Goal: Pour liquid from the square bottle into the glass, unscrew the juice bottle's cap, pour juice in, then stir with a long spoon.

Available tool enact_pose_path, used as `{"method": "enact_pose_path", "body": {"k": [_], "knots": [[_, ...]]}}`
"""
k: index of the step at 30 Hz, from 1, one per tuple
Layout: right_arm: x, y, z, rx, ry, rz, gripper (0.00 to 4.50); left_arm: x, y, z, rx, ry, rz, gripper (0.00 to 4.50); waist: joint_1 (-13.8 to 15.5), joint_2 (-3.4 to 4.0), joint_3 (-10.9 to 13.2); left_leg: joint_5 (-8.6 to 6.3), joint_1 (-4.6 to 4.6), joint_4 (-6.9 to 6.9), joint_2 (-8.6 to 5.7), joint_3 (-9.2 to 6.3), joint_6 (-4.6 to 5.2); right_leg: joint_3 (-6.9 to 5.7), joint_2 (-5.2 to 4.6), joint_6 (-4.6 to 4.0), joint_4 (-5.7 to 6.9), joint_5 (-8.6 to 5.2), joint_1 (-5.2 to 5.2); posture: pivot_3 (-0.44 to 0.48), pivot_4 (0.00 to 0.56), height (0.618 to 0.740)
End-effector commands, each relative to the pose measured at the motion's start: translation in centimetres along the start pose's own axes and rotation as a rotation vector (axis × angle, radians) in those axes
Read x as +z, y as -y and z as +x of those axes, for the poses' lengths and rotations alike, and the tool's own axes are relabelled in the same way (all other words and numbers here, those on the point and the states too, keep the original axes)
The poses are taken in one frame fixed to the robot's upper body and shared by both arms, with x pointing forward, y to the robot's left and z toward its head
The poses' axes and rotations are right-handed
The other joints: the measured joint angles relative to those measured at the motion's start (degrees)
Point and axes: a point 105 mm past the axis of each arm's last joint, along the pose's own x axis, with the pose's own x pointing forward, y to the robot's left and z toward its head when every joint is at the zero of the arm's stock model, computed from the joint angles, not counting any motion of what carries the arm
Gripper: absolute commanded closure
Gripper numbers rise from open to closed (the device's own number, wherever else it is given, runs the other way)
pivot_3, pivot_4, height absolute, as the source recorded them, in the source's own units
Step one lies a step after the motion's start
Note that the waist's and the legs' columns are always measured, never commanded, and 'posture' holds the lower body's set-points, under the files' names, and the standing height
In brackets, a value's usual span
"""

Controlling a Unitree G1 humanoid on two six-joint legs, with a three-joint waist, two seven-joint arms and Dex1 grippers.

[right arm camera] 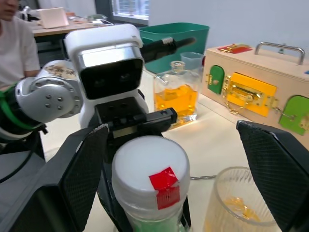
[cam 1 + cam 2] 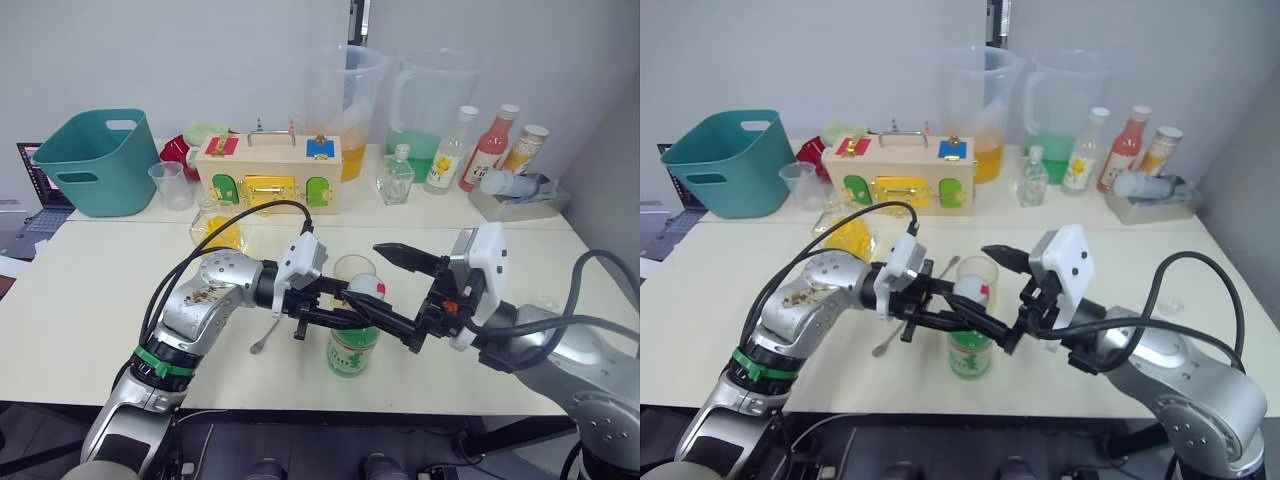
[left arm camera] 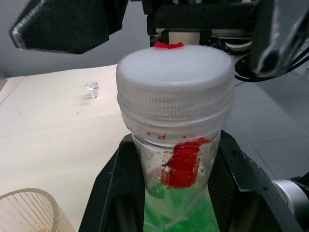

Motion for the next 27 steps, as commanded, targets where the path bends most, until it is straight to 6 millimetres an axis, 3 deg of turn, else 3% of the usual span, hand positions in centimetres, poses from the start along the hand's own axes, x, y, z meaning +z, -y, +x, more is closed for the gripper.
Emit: {"method": "enact_pose_path", "body": {"k": [1,6,11,14,22,27], "knots": [[0.3,-0.6,-0.1,0.007,0.0,-0.021,1.13,-0.2,-0.3,0.2,0.015,-0.022,0.009,3.3,0.0,0.0,0.0,0.0,0.0,0.0,0.0,0.01,0.0,0.01,0.0,0.0,-0.01,0.0,0.0,0.0,0.15,0.74],[-0.4,-0.9,-0.1,0.055,-0.05,-0.003,2.78,-0.1,-0.5,0.1,0.026,-0.025,0.015,3.3,0.1,0.0,0.0,0.0,0.03,0.0,0.0,0.01,0.0,0.01,0.0,0.0,-0.04,0.0,0.06,0.0,0.15,0.74],[-0.7,-0.9,-0.1,0.126,-0.078,-0.001,2.84,-0.1,-0.4,0.0,0.056,-0.025,0.014,3.3,0.1,-0.01,0.0,0.0,0.06,0.0,0.01,0.01,0.0,0.0,0.0,0.0,-0.06,0.0,0.1,0.0,0.15,0.74],[-1.6,-1.3,-0.2,0.323,-0.173,-0.043,2.84,-0.1,-0.2,-0.2,0.068,-0.024,0.009,3.3,0.1,0.01,0.0,0.0,0.1,0.0,0.0,0.05,0.0,0.03,0.0,0.0,-0.08,0.0,0.13,0.0,0.15,0.74],[-0.9,1.6,0.6,0.71,-0.188,-0.101,2.84,0.2,0.2,-0.1,0.077,-0.028,0.02,3.3,0.0,-0.01,0.0,-0.01,0.14,0.0,0.03,0.06,0.02,0.0,0.02,0.01,-0.16,0.0,0.16,0.0,0.15,0.74],[-0.7,2.0,1.2,0.824,-0.21,-0.154,2.84,0.2,0.3,-0.2,0.089,-0.035,0.022,3.31,0.2,-0.01,0.0,-0.01,0.11,0.0,0.04,0.05,0.02,-0.02,0.01,0.01,-0.16,0.0,0.15,0.0,0.15,0.74]]}}
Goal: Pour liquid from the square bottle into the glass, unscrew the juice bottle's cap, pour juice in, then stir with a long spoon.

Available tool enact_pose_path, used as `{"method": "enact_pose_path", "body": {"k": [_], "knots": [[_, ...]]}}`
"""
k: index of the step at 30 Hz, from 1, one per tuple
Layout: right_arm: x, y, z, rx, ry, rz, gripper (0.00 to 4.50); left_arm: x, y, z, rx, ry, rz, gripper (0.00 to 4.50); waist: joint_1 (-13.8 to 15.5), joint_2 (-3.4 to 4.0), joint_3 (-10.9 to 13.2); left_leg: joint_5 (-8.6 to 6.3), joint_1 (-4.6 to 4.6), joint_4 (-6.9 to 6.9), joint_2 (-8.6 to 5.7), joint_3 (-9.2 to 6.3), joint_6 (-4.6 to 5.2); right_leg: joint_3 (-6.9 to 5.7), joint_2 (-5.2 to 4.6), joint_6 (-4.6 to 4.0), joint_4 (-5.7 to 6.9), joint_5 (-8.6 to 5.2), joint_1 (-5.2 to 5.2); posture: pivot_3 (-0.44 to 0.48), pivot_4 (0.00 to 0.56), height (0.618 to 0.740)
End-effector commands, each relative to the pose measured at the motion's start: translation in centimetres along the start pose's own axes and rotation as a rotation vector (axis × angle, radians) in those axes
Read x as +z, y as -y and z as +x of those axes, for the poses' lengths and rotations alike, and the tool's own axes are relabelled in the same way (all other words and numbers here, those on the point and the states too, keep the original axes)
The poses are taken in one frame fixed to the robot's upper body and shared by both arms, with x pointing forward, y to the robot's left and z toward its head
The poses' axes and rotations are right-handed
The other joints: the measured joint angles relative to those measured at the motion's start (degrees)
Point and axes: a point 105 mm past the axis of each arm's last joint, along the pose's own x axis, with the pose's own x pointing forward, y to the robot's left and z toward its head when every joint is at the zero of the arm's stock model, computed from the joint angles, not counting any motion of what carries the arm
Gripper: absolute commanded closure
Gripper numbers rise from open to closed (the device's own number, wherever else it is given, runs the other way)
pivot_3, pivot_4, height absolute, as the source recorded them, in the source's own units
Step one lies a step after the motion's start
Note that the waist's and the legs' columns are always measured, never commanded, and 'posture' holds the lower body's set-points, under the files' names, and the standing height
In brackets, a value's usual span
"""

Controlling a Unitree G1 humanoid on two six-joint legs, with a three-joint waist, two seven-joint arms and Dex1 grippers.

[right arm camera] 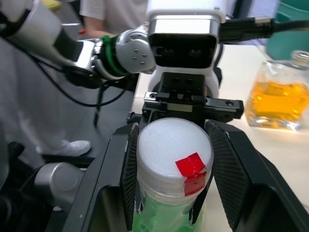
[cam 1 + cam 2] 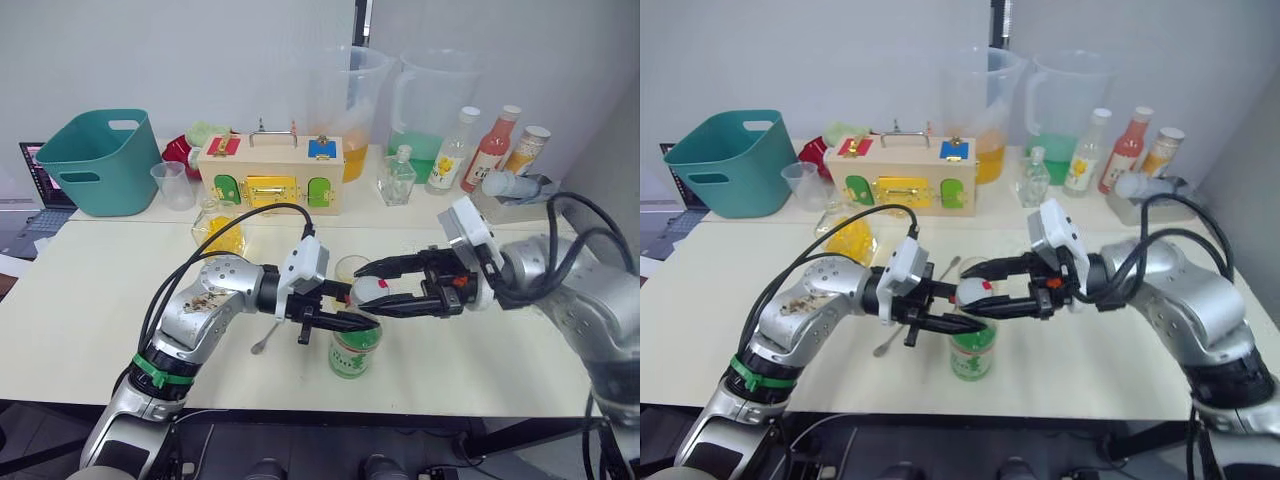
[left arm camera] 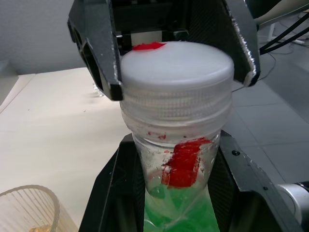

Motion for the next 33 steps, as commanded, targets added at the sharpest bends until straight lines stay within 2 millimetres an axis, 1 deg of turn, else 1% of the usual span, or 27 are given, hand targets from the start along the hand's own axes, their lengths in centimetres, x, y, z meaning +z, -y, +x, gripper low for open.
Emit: {"method": "enact_pose_path", "body": {"k": [1,2,4,5,8,9,12,15,17,20,22,25,27,29,31,33], "knots": [[-0.4,0.0,0.6,0.14,-0.091,-0.016,2.84,0.1,-0.2,-0.6,0.055,-0.027,0.011,3.31,-0.1,0.01,0.0,0.0,-0.01,0.0,-0.01,0.01,0.0,0.01,-0.01,0.01,0.0,0.0,0.0,0.0,0.15,0.74],[-0.1,0.1,0.7,0.168,-0.105,-0.026,2.84,0.1,-0.1,-0.6,0.06,-0.03,0.012,3.31,-0.3,0.01,0.0,0.0,0.0,0.0,-0.02,0.04,0.0,0.03,-0.02,0.01,0.0,0.01,-0.03,0.0,0.15,0.74],[0.4,0.2,0.5,0.191,-0.117,-0.026,1.75,0.1,0.1,-0.7,0.064,-0.031,0.007,3.31,-0.4,0.01,0.0,0.0,0.03,0.0,0.02,0.01,0.0,0.01,0.02,0.0,0.07,0.01,-0.05,0.0,0.15,0.74],[0.5,0.3,0.1,0.181,-0.128,-0.021,1.5,0.0,0.0,-0.7,0.068,-0.031,0.005,3.31,-0.4,0.01,0.0,0.0,0.04,-0.01,0.03,0.0,0.0,-0.01,0.02,-0.01,0.12,0.0,-0.08,0.0,0.15,0.74],[0.6,0.4,-0.9,0.143,-0.162,-0.02,0.51,-0.1,-0.1,-0.6,0.081,-0.034,0.005,3.31,-0.1,0.01,0.0,0.0,-0.1,-0.01,-0.01,-0.04,0.0,-0.03,-0.02,0.0,0.12,0.0,-0.16,0.0,0.15,0.74],[1.0,0.7,-1.7,0.071,-0.146,-0.02,0.14,-0.2,-0.2,-0.8,0.089,-0.037,0.005,3.31,0.0,0.01,0.0,0.0,-0.12,-0.01,-0.02,-0.03,0.0,-0.03,-0.03,0.0,0.09,0.01,-0.16,0.0,0.15,0.74],[1.7,0.9,-2.9,-0.037,-0.12,-0.019,0.13,-0.3,-0.3,-1.0,0.098,-0.04,0.005,3.31,0.0,0.0,0.0,0.0,-0.11,-0.01,-0.01,-0.04,0.0,-0.03,-0.02,-0.01,0.1,0.01,-0.16,0.0,0.15,0.74],[2.3,-0.1,-3.8,-0.203,-0.054,-0.007,0.13,-0.4,-0.3,-1.1,0.088,-0.037,-0.004,3.31,-0.1,0.0,0.0,0.0,-0.1,-0.02,0.01,-0.03,0.0,-0.03,0.0,-0.01,0.12,0.01,-0.16,0.0,0.15,0.74],[2.4,-0.5,-3.8,-0.279,-0.021,0.003,0.13,-0.5,-0.3,-1.0,0.079,-0.035,-0.007,3.31,-0.1,0.0,0.0,0.0,-0.09,-0.03,0.01,-0.01,0.0,-0.01,0.0,-0.01,0.13,0.0,-0.16,0.0,0.15,0.74],[2.0,-1.7,-2.9,-0.403,0.007,0.029,0.13,-0.6,-0.6,-0.6,0.062,-0.024,-0.006,3.31,-0.1,0.0,0.0,0.0,-0.03,-0.02,0.01,0.01,0.0,0.02,0.0,-0.01,0.17,0.0,-0.14,0.0,0.15,0.74],[1.7,-2.2,-2.5,-0.435,0.007,0.047,0.13,-0.6,-0.7,-0.5,0.059,-0.021,-0.004,3.31,0.0,0.0,0.0,0.0,-0.03,-0.02,-0.01,0.0,0.0,0.01,0.0,-0.01,0.17,0.0,-0.11,0.0,0.15,0.74],[1.8,-2.4,-2.4,-0.452,0.009,0.059,0.13,-0.6,-0.8,-0.5,0.057,-0.02,-0.002,3.31,0.0,0.0,0.0,0.0,-0.05,-0.01,-0.04,0.01,0.0,0.03,-0.02,0.0,0.14,0.01,-0.1,0.0,0.15,0.74],[0.8,-3.0,-0.9,-0.56,0.056,0.102,0.13,-0.5,-0.9,0.1,0.019,-0.004,-0.009,3.31,0.2,-0.04,0.0,0.0,-0.03,-0.02,-0.02,0.01,-0.01,0.02,-0.01,-0.01,0.13,0.01,-0.09,0.0,0.15,0.74],[0.5,-3.1,-0.1,-0.65,0.092,0.123,0.13,-0.6,-0.8,0.4,-0.007,0.001,-0.015,3.31,0.4,-0.12,-0.1,0.0,-0.04,-0.03,0.01,-0.16,0.0,-0.07,0.05,-0.02,0.14,-0.01,-0.04,0.0,0.15,0.74],[0.6,-3.0,0.2,-0.687,0.108,0.127,0.13,-0.6,-0.8,0.5,-0.015,0.0,-0.015,3.31,0.2,-0.04,-0.1,0.01,-0.18,-0.02,-0.07,-0.09,-0.01,0.01,-0.03,0.0,0.13,-0.01,-0.15,0.0,0.15,0.74],[0.5,-2.9,0.6,-0.702,0.103,0.128,0.13,-0.6,-0.9,0.5,-0.018,0.001,-0.014,3.31,0.1,-0.06,-0.1,0.02,-0.11,0.0,-0.11,-0.01,-0.03,0.07,-0.08,0.03,0.06,0.01,-0.07,0.0,0.15,0.74]]}}
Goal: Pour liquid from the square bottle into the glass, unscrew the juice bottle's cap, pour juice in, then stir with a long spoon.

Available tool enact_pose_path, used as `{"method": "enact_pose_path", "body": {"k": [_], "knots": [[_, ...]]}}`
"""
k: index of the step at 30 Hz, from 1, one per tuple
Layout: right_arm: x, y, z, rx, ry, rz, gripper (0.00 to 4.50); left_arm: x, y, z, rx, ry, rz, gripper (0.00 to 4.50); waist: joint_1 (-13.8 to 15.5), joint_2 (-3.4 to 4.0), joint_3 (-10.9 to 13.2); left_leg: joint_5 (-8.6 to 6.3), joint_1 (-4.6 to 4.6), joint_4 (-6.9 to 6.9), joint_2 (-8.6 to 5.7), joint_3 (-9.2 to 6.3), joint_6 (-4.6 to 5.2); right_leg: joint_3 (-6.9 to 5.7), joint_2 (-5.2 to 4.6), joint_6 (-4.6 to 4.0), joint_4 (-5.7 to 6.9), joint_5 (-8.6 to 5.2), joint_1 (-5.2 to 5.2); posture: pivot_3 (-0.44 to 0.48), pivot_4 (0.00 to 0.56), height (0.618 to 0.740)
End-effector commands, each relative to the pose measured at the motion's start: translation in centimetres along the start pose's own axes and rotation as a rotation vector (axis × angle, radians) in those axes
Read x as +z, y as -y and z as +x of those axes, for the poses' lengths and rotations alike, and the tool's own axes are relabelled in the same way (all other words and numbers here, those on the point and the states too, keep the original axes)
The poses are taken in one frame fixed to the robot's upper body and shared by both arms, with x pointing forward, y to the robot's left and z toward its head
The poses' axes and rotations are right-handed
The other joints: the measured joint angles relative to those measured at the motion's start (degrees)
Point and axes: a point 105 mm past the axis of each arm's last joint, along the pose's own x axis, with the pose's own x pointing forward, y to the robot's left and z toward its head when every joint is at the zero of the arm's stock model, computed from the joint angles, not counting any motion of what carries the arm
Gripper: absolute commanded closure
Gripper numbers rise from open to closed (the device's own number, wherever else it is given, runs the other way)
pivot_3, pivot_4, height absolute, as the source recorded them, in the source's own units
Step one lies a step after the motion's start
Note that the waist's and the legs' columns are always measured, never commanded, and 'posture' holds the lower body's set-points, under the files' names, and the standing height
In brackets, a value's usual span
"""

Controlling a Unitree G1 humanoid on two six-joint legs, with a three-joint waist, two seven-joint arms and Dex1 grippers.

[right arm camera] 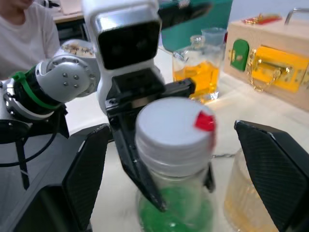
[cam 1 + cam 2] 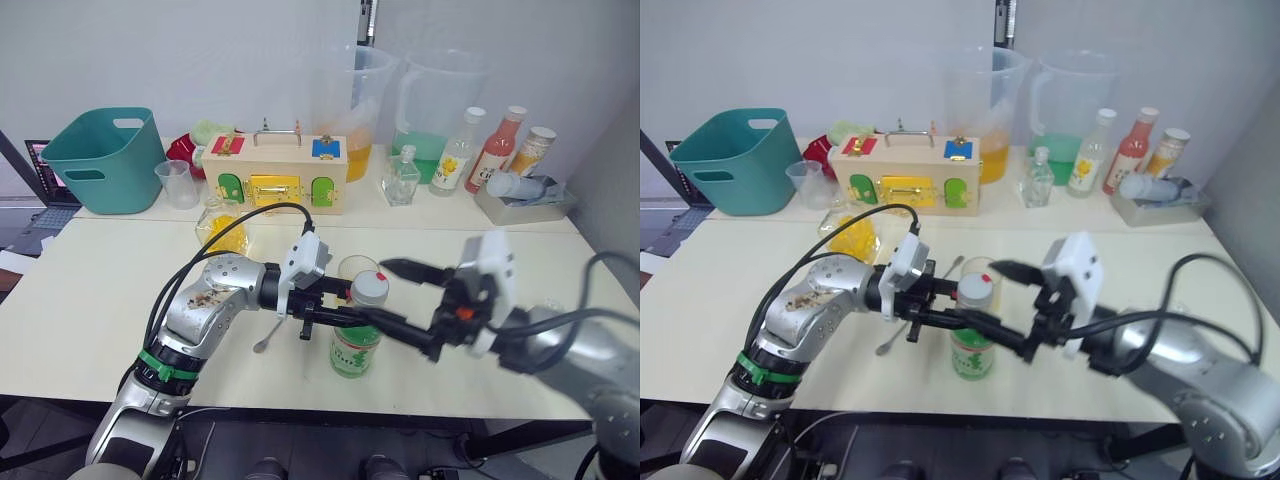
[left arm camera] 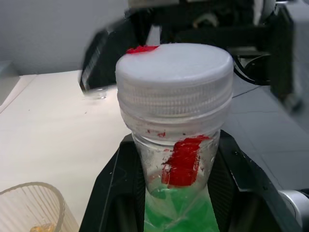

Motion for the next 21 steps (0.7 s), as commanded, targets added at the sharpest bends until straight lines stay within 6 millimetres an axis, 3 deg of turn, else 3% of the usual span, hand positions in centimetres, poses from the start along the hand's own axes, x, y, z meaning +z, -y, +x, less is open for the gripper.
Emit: {"method": "enact_pose_path", "body": {"k": [1,2,5,10,15,21], "knots": [[0.9,-0.3,0.2,-0.042,0.031,-0.045,0.13,-0.4,-0.1,0.4,-0.003,-0.023,0.01,3.31,0.1,-0.01,0.0,0.0,0.04,0.0,0.01,-0.01,0.0,-0.02,0.02,0.0,-0.03,0.0,0.04,0.0,0.15,0.74],[0.9,-0.4,0.3,-0.046,0.031,-0.042,0.13,-0.4,-0.1,0.4,-0.004,-0.023,0.011,3.31,0.1,-0.01,0.0,0.0,0.04,0.0,0.03,-0.04,0.0,-0.04,0.03,0.0,-0.03,0.0,0.05,0.0,0.15,0.74],[0.9,-0.4,0.5,-0.048,0.034,-0.033,0.92,-0.4,-0.1,0.4,-0.006,-0.023,0.013,3.31,0.1,-0.01,0.0,0.0,0.01,0.0,0.03,-0.05,0.0,-0.05,0.05,0.0,-0.06,-0.01,0.04,0.0,0.15,0.74],[1.0,-0.9,0.7,0.003,0.039,-0.01,2.64,-0.5,-0.2,0.2,0.013,-0.028,0.015,3.31,0.1,-0.01,0.0,0.0,0.01,0.0,0.04,-0.06,0.0,-0.05,0.05,0.0,-0.07,-0.01,0.04,0.0,0.15,0.74],[0.6,-1.4,0.7,0.165,-0.014,-0.02,2.76,-0.5,-0.1,0.0,0.038,-0.032,0.015,3.31,0.0,-0.01,0.0,0.0,0.01,0.0,0.04,-0.06,0.0,-0.05,0.05,0.0,-0.07,-0.01,0.04,0.0,0.15,0.74],[-0.6,0.0,-0.2,0.407,-0.112,-0.098,2.76,-0.5,0.1,-0.1,0.05,-0.041,0.018,3.32,0.0,0.0,0.0,-0.02,0.04,-0.01,0.08,-0.05,0.03,-0.09,0.08,0.0,-0.24,0.0,0.12,0.0,0.15,0.74]]}}
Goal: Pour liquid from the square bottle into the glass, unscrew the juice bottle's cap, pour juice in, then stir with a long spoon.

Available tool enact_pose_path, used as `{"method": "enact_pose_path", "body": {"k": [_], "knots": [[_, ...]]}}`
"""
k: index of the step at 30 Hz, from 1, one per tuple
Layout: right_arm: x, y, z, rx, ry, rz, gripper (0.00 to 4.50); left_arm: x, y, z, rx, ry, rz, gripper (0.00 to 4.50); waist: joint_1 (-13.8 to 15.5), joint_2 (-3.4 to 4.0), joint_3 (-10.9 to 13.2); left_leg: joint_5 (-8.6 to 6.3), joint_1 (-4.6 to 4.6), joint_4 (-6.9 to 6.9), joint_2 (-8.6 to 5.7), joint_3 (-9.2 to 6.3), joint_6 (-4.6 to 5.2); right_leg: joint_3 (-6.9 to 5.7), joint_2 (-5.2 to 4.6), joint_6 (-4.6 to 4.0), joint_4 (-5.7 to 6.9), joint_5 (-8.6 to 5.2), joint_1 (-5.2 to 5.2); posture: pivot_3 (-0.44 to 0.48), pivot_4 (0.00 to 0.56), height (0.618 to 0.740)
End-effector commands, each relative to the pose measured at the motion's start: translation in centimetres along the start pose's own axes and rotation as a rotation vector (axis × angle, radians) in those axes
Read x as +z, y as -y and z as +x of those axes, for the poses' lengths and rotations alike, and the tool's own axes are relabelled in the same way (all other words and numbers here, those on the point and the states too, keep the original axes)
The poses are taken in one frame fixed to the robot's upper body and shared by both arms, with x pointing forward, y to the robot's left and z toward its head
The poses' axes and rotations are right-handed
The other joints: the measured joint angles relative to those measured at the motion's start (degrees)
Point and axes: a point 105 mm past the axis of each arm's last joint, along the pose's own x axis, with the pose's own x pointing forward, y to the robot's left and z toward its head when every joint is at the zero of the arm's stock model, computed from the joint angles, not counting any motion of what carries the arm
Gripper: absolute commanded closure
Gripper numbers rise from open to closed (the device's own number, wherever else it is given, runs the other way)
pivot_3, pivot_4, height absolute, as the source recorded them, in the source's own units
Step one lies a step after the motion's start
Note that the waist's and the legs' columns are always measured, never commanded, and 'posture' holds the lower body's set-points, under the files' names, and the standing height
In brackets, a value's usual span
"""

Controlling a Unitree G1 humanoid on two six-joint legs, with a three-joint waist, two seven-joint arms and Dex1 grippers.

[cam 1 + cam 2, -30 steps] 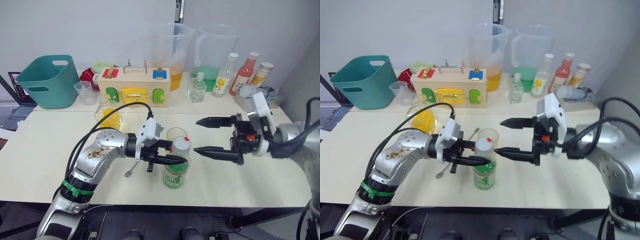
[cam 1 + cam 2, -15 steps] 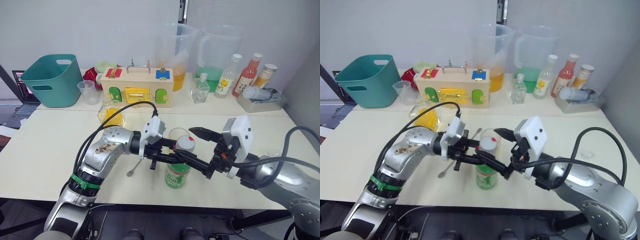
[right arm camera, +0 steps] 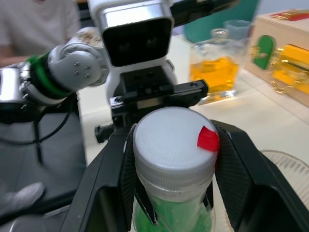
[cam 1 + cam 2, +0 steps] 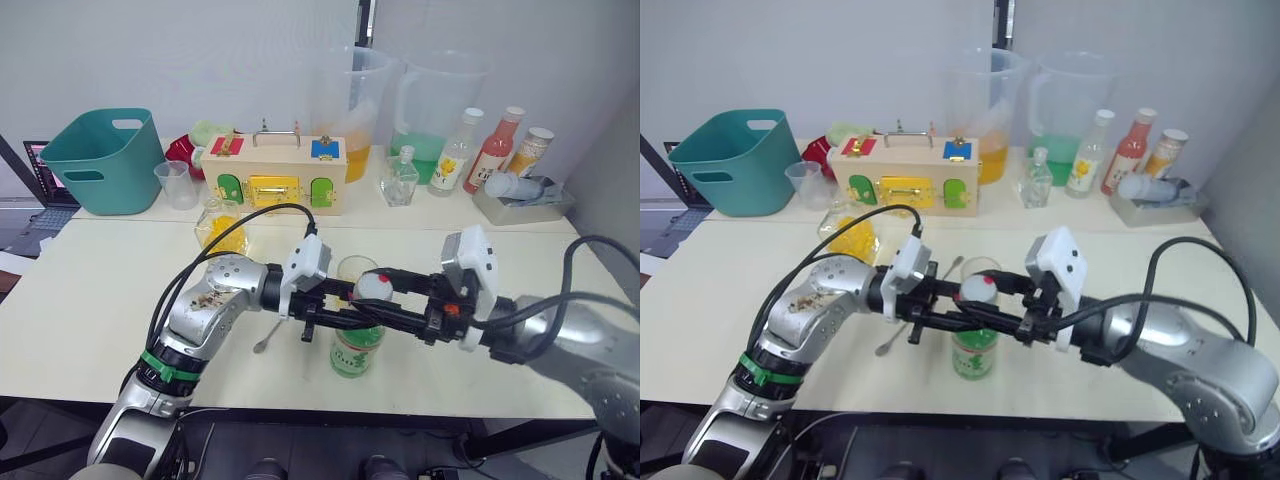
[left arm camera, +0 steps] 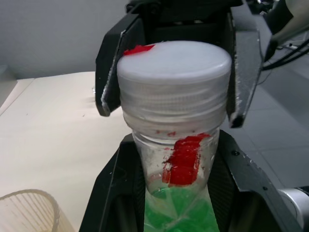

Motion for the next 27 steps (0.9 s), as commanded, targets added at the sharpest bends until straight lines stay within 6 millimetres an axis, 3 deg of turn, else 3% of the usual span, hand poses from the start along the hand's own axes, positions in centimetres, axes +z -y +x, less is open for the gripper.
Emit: {"method": "enact_pose_path", "body": {"k": [1,5,12,14,19,23,27], "knots": [[-0.7,-0.4,-0.2,0.16,-0.027,-0.046,2.76,-0.6,-0.5,-0.6,0.056,-0.042,-0.008,3.32,0.0,0.0,0.0,0.0,-0.01,0.0,0.01,0.0,0.0,-0.01,0.0,0.0,-0.03,0.0,0.0,0.0,0.15,0.74],[-0.3,0.6,-0.1,0.451,-0.039,-0.095,2.76,-0.7,-0.1,-1.3,0.079,-0.068,-0.005,3.32,-0.3,0.0,0.0,-0.01,0.0,0.0,0.01,0.04,0.01,0.02,0.0,0.04,-0.13,0.05,0.02,0.0,0.15,0.74],[0.5,3.8,1.0,0.552,-0.091,-0.171,2.76,-0.7,0.5,-1.5,0.095,-0.08,-0.019,3.32,-0.7,0.01,0.0,-0.01,0.0,-0.06,0.06,0.02,0.01,0.0,0.02,0.02,-0.11,0.06,-0.04,0.0,0.15,0.74],[0.8,4.1,0.9,0.558,-0.093,-0.178,1.69,-0.7,0.7,-1.5,0.097,-0.08,-0.024,3.32,-0.5,0.01,0.0,-0.01,-0.02,-0.06,0.05,0.01,0.01,-0.01,0.0,0.02,-0.11,0.06,-0.05,0.0,0.15,0.74],[3.0,3.8,0.0,0.477,-0.033,-0.16,0.05,-0.8,0.7,-1.1,0.088,-0.067,-0.033,3.35,-0.3,0.02,0.0,-0.01,-0.06,-0.06,0.04,0.01,0.01,0.0,0.0,0.02,-0.09,0.06,-0.13,0.0,0.15,0.74],[4.4,2.7,-0.6,0.352,0.068,-0.125,0.0,-0.7,0.8,-0.7,0.056,-0.056,-0.027,3.35,-0.1,0.01,0.0,-0.01,-0.07,-0.07,0.04,-0.01,0.01,-0.02,0.0,0.01,-0.07,0.06,-0.13,0.0,0.15,0.74],[4.4,1.1,-1.1,0.24,0.103,-0.097,0.0,-0.7,0.4,-0.5,0.043,-0.055,-0.02,3.35,0.1,0.01,0.0,-0.01,-0.07,-0.07,0.03,0.0,0.01,-0.01,0.0,0.02,-0.09,0.06,-0.09,0.0,0.15,0.74]]}}
